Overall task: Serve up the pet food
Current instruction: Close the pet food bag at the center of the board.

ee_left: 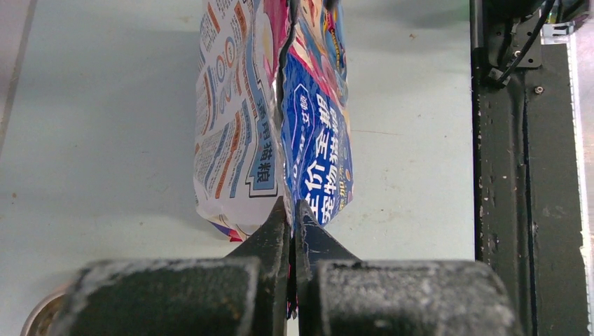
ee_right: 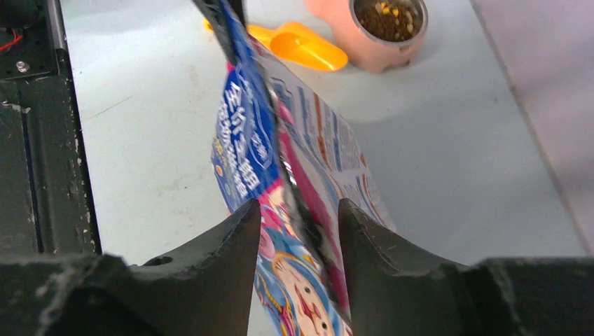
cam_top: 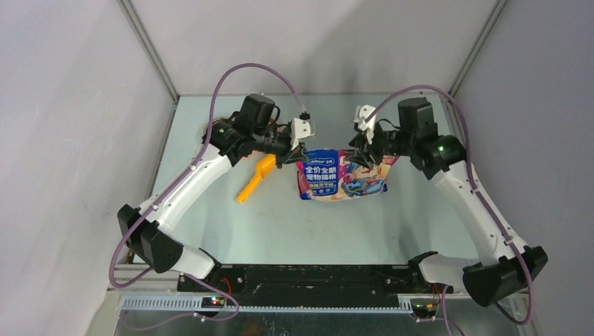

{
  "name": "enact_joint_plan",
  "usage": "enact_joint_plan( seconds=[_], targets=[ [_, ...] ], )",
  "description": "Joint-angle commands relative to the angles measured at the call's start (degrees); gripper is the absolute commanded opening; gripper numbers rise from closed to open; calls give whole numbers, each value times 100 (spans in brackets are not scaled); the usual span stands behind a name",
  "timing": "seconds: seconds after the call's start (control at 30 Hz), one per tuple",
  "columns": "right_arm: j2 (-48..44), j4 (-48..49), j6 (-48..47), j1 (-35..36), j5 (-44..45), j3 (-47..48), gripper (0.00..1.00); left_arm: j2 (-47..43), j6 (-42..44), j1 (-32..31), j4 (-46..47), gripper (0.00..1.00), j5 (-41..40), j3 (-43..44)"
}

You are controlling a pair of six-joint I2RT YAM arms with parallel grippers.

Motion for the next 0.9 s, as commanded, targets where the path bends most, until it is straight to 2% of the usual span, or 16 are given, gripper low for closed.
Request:
enact_joint_plan(
  seconds=[0.0, 0.07, 0.13, 0.2, 0.27, 0.4, 0.47, 0.5, 0.57, 0.87],
  targets=[
    [-274, 982, -37, 426, 569, -369, 48, -305, 46, -19, 7, 0, 539, 417],
    [-238, 1151, -46, 492, 714, -444, 49, -301, 13, -28, 13, 1, 560, 424],
    [-217, 1274, -67, 500, 775, -514, 49, -312, -34, -32, 25, 12, 604, 425],
    [-216, 1382, -76, 525, 847, -609, 49, -323, -80, -39, 39, 31, 662, 425],
    [-223, 1479, -85, 556, 925, -687, 49, -326, -132, -46, 52, 43, 719, 427],
    [-226, 1552, -124, 594, 955, -773, 44, -266, -183, -85, 93, 56, 764, 421],
    [-238, 1535, -128, 608, 940, -775, 27, -220, -213, -130, 120, 61, 722, 410],
    [-244, 1533, -124, 614, 933, -771, 13, -194, -226, -143, 161, 62, 661, 409],
    [-276, 1521, -83, 619, 870, -770, 0, -131, -298, -206, 247, 64, 467, 407],
    [-416, 1203, 56, 426, -196, -770, 0, 336, -743, -382, 441, 68, -137, 797]
  ],
)
